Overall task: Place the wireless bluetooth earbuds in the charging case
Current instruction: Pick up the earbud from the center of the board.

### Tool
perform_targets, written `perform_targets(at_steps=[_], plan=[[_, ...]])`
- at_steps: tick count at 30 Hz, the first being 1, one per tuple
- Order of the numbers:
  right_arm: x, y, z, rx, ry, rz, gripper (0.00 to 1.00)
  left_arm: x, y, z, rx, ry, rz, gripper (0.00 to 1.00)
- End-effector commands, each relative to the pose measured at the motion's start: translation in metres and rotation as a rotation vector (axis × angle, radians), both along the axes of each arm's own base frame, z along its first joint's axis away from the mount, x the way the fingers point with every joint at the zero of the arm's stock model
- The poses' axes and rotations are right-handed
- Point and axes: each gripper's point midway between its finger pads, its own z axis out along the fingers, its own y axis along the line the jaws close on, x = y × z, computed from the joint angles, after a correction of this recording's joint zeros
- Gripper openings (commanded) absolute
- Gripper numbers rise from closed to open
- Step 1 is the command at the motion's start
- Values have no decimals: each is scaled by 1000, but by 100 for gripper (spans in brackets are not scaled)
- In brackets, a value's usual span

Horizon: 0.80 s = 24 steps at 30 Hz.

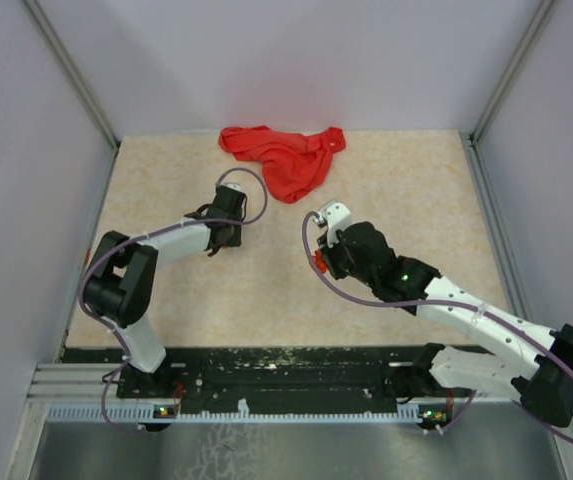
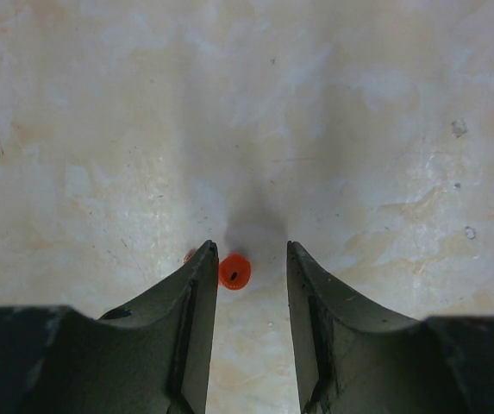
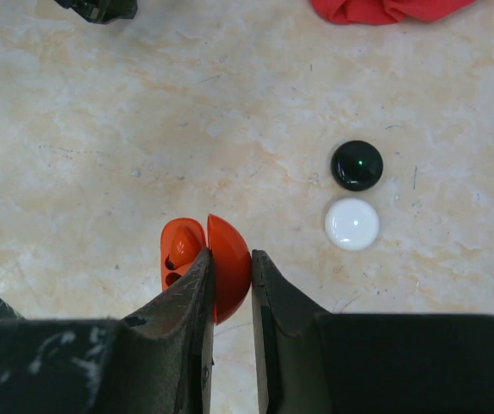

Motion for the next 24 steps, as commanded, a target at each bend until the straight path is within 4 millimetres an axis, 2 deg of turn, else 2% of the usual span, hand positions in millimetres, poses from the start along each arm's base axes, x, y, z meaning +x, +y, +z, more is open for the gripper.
perform_targets(at_steps=[1, 11, 16, 20, 24], plan=[[9, 3, 17, 48, -62, -10, 9, -7, 14, -3, 71, 49, 16, 43], [8, 3, 17, 42, -56, -9, 9, -10, 13, -15, 98, 108, -3, 39], [8, 3, 17, 42, -53, -7, 9, -14, 15, -20, 104, 142, 4, 33], [8, 3, 17, 41, -54, -9, 9, -25, 15, -23, 99, 189, 15, 28], [7, 2, 19, 48, -58, -10, 9, -42, 4, -24, 30, 235, -6, 26]])
